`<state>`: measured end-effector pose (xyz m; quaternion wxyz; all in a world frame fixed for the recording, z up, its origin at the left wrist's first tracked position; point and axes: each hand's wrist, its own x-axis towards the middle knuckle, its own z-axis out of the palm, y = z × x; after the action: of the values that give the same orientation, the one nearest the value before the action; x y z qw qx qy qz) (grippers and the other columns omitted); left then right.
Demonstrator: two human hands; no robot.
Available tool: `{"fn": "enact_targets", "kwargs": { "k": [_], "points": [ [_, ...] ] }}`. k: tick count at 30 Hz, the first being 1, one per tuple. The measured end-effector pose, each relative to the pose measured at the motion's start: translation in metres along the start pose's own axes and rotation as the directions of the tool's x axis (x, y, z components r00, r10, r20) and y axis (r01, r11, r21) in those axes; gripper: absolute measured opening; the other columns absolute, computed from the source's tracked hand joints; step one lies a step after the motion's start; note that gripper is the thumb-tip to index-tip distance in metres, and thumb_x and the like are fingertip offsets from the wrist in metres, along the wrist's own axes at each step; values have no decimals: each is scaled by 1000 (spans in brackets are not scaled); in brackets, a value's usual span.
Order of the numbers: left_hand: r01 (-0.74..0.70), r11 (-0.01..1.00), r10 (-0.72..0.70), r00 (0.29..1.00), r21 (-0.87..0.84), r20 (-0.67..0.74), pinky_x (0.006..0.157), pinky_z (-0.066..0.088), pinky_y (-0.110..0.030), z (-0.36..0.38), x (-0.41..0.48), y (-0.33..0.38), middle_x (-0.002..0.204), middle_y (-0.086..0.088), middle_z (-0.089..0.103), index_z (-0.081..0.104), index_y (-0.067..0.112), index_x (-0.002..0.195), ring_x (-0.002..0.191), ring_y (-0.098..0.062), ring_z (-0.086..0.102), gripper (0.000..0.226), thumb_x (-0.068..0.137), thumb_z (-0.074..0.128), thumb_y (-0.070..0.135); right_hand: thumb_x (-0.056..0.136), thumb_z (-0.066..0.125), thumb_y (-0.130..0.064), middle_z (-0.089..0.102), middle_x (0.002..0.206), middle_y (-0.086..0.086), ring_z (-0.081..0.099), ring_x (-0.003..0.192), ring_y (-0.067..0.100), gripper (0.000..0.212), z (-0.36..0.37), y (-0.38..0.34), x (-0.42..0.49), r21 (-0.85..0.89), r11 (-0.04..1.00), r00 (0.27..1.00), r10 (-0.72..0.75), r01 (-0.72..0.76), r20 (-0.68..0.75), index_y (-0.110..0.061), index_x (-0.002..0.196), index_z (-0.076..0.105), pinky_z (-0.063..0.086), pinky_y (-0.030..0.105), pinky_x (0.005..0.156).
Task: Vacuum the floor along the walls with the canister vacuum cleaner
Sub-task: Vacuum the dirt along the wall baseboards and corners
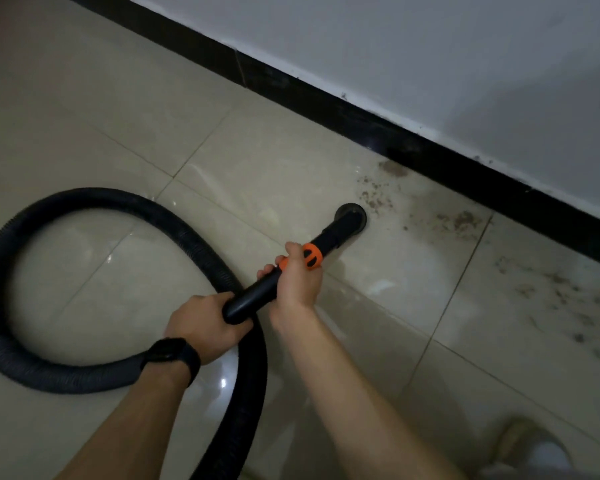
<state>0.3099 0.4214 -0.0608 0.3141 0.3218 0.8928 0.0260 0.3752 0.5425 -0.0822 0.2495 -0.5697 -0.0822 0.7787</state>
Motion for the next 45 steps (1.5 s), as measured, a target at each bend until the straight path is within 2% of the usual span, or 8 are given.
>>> {"fn": "enact_targets", "kwargs": {
  "k": [4,7,16,20,30,34,40,45],
  "points": [
    [-57,980,64,997,191,-30,64,49,-31,-9,-5,10,75,5,62,55,29,84,74,-21,62,27,79,63,55,90,63,-7,47,59,2,44,41,18,13,-10,-11,-11,112,992,998,63,-61,-12,-11,88,51,45,29,49],
    [-72,966,91,994,246,-68,66,50,-32,-12,-5,24,76,6,59,54,28,87,79,-24,64,30,80,60,56,88,62,-8,44,58,2,41,39,17,13,-5,-25,-10,117,990,997,82,-81,-11,-12,87,50,41,26,47],
    [-91,970,134,973,224,-186,68,50,-33,-15,9,60,84,2,62,53,27,92,79,-27,65,27,85,54,53,85,62,-7,45,57,0,39,40,15,16,14,-67,7,61,994,995,82,-86,62,-14,78,48,40,23,45],
    [-122,967,173,959,222,-225,67,51,-33,-13,18,72,82,4,58,53,26,92,79,-25,65,37,87,50,63,86,62,-7,46,57,0,40,40,14,15,14,-82,14,51,996,996,63,-67,71,-12,81,49,41,23,44],
    [-159,973,184,971,166,-150,71,52,-34,6,37,88,91,2,62,47,25,94,86,-25,64,22,87,55,44,82,65,-10,47,57,-1,40,40,15,15,2,-93,33,44,999,999,16,-18,35,-13,82,51,39,24,45],
    [-180,968,206,968,173,-144,66,45,-30,12,44,93,93,1,64,51,25,98,86,-23,64,22,87,55,44,79,66,-13,47,58,-1,41,40,14,18,-5,-96,42,51,999,1000,-8,6,25,-14,79,48,39,23,43],
    [-189,970,212,964,151,-161,68,48,-32,15,53,98,96,0,65,54,24,102,88,-25,64,25,88,55,44,79,65,-15,47,59,-1,41,41,14,18,-5,-101,52,41,999,998,-38,37,41,-16,78,47,40,23,42],
    [-169,980,185,970,106,-160,65,41,-30,12,57,104,94,1,65,51,26,96,88,-26,64,20,86,55,43,82,64,-14,46,58,-1,40,39,13,17,1,-108,58,-2,999,997,-45,45,57,-16,77,47,40,23,43]
  ]
}}
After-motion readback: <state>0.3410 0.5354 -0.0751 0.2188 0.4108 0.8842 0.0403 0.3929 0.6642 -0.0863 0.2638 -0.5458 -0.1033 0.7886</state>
